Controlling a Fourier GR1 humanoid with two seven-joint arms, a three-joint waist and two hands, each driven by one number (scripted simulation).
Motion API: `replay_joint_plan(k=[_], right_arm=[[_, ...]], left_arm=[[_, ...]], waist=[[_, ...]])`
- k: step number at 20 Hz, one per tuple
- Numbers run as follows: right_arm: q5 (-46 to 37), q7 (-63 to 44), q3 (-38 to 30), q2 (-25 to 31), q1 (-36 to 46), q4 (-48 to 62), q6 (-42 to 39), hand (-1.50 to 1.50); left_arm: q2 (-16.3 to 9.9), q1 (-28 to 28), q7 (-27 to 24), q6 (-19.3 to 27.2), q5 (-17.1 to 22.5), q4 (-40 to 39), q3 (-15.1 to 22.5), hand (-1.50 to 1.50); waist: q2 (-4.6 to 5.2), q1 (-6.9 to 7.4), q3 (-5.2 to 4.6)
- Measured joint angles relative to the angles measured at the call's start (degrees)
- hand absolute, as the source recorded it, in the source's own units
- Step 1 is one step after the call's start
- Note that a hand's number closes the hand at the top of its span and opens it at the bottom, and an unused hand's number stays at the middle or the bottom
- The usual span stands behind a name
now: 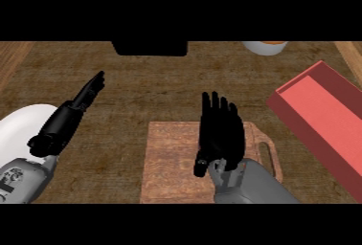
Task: Pick the can from the cutting board and place it in the cardboard box
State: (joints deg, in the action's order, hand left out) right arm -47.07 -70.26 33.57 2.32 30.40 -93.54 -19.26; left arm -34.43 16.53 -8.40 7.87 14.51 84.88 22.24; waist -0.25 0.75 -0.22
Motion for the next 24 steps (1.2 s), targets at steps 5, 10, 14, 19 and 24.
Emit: replay_joint_plan(k=[5, 10, 14, 19, 24], right_arm=[[0.1, 0.0, -0.5, -0.6, 1.9, 4.1, -0.8, -1.5], [-0.5, 0.1, -0.9, -0.8, 1.8, 7.3, -1.3, -1.5], [-0.1, 0.1, -1.3, -0.9, 2.0, 7.9, -1.6, -1.5], [0.2, 0.8, -1.3, -1.0, 1.1, 8.5, -1.2, -1.5], [0.5, 0.9, -1.2, -1.0, 1.0, 10.6, -0.4, -1.5]], left_arm=[[0.4, 0.4, 0.2, -0.4, -0.3, -0.7, -0.7, 0.0], [0.8, 0.0, -0.2, -0.8, -1.0, -0.9, -0.9, 0.0], [1.3, 0.2, 0.1, -1.0, -1.4, -0.9, -1.5, 0.0], [1.8, 0.3, 0.8, -1.7, -1.7, -1.0, -2.6, 0.0], [2.0, 0.4, 1.5, -2.7, -1.8, -0.2, -3.4, 0.0]], waist=[[0.04, -0.1, 0.05], [0.04, -0.29, 0.1], [0.03, -0.4, 0.13], [0.1, -0.5, 0.16], [0.12, -0.28, 0.17]])
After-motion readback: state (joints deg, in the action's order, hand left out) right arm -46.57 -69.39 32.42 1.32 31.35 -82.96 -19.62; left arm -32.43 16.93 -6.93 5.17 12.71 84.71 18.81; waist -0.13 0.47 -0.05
